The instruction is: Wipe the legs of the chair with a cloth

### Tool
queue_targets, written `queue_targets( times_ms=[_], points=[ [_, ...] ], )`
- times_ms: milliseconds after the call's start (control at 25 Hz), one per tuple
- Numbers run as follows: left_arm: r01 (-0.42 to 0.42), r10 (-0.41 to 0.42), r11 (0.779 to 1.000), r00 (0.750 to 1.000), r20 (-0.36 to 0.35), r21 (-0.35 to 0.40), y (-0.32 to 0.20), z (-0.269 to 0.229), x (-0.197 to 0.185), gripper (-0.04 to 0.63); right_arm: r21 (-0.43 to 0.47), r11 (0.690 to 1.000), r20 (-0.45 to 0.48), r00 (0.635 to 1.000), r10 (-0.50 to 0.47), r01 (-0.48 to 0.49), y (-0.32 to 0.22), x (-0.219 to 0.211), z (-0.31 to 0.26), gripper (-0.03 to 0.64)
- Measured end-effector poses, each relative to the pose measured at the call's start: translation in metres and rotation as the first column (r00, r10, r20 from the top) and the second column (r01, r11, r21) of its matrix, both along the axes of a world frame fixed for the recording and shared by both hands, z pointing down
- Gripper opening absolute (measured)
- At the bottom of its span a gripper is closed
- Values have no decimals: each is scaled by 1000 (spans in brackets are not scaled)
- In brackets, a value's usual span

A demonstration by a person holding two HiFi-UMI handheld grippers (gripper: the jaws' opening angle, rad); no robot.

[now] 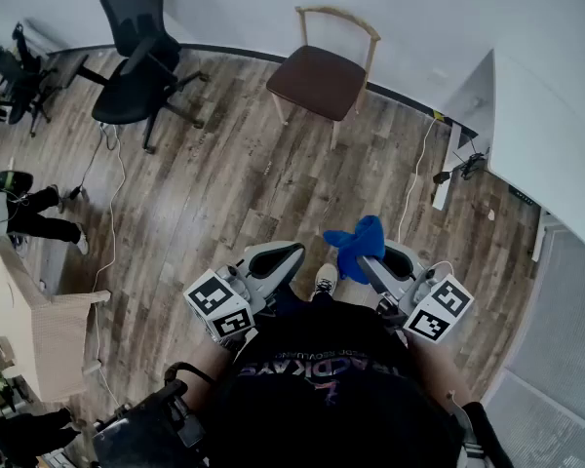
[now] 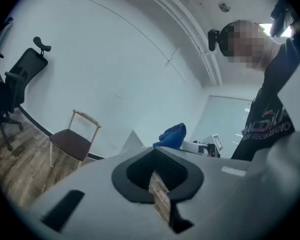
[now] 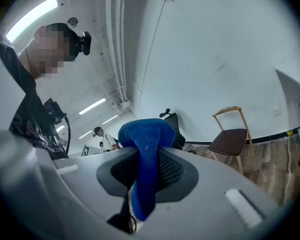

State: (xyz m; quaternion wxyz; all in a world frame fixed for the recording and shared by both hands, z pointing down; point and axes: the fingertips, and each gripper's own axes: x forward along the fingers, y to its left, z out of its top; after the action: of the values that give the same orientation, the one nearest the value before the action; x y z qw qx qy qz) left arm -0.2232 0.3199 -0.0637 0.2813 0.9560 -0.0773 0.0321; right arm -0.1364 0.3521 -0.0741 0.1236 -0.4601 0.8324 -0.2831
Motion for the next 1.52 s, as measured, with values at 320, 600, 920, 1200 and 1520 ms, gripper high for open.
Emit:
queue_targets(
  times_ms=[320,600,920,1200,1520],
  points=[
    [-9,9,1000,1000,0,-2,0,0,1,5,4,1000,1,1000,11,-11,0,0,-2,78],
    [-22,22,1000,1000,4,0,1,-2,4,5,31,999,35,999,25,-26,3,5,-8,83],
    [-35,34,999,999,29,35,5,-15,23,5,69,996,71,996,51,-56,13,30,-18,81],
    [-13,11,999,999,48,48,-4,-23,39,5,60,996,83,995,60,-65,14,59,-18,81],
    [-7,6,1000,998,55,19,-37,-9,41,4,57,994,52,995,90,-93,-19,74,-13,81]
  ],
)
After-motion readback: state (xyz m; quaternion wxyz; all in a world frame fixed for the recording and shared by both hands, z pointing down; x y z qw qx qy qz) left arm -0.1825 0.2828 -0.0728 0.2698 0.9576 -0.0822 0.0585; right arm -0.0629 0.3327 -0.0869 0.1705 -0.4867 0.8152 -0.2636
